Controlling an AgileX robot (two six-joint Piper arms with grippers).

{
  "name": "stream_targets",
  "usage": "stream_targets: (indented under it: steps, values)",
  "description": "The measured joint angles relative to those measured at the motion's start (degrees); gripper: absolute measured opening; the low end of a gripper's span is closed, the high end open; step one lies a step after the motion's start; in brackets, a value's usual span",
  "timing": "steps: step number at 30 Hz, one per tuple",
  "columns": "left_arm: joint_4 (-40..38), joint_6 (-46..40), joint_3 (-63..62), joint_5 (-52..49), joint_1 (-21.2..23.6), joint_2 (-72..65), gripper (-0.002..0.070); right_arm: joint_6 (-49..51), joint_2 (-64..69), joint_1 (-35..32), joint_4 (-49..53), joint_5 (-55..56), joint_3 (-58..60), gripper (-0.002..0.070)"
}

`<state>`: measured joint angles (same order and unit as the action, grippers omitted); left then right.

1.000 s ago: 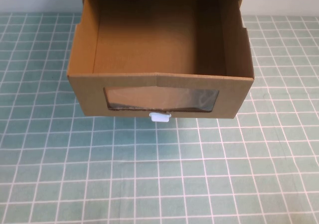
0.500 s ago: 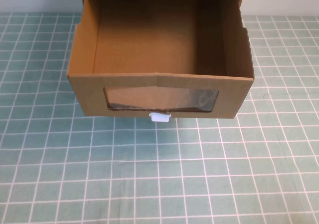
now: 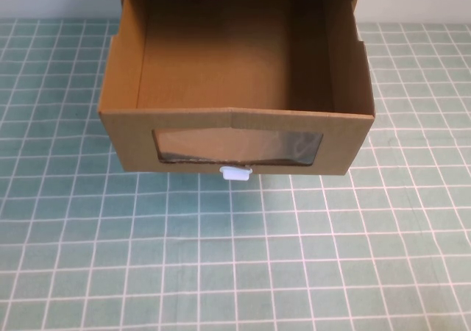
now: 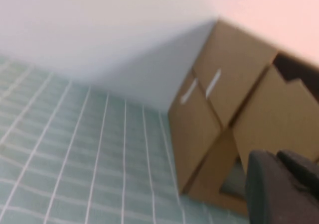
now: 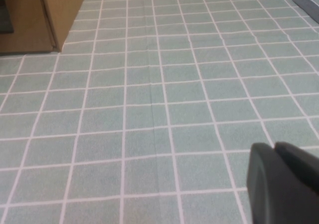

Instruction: Close the shoe box

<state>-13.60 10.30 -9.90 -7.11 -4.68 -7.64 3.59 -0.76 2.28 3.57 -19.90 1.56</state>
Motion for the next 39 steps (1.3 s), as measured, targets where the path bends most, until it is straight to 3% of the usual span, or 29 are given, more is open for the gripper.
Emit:
stream_targets:
  steps: [8,13,19,24,29,39]
  values:
    - [-3.84,-17.89,-31.76,-24.03,0.0,-31.64,-0.0005,0.0,0.0,0.0,0.0,0.0,0.0,-0.0012]
    - [-12.62,-30.64,-48.76,-27.84,0.0,-48.83,-0.0005,0.0,0.0,0.0,0.0,0.0,0.0,-0.0011]
    - [-20.1,-38.96,-68.4,-35.47,0.04,-68.23,-0.0005,0.0,0.0,0.0,0.0,0.0,0.0,-0.0011]
    - [-23.05,-42.41,-83.55,-39.75,-0.58,-80.98,-0.0005,0.0,0.0,0.0,0.0,0.0,0.0,-0.0011]
    - [-23.17,-44.06,-94.02,-40.49,-4.38,-90.61,-0.0005,0.0,0.0,0.0,0.0,0.0,0.0,-0.0011]
    - [-23.51,-47.72,-100.56,-39.8,-7.35,-98.06,-0.0005,0.0,0.0,0.0,0.25,0.0,0.0,-0.0011]
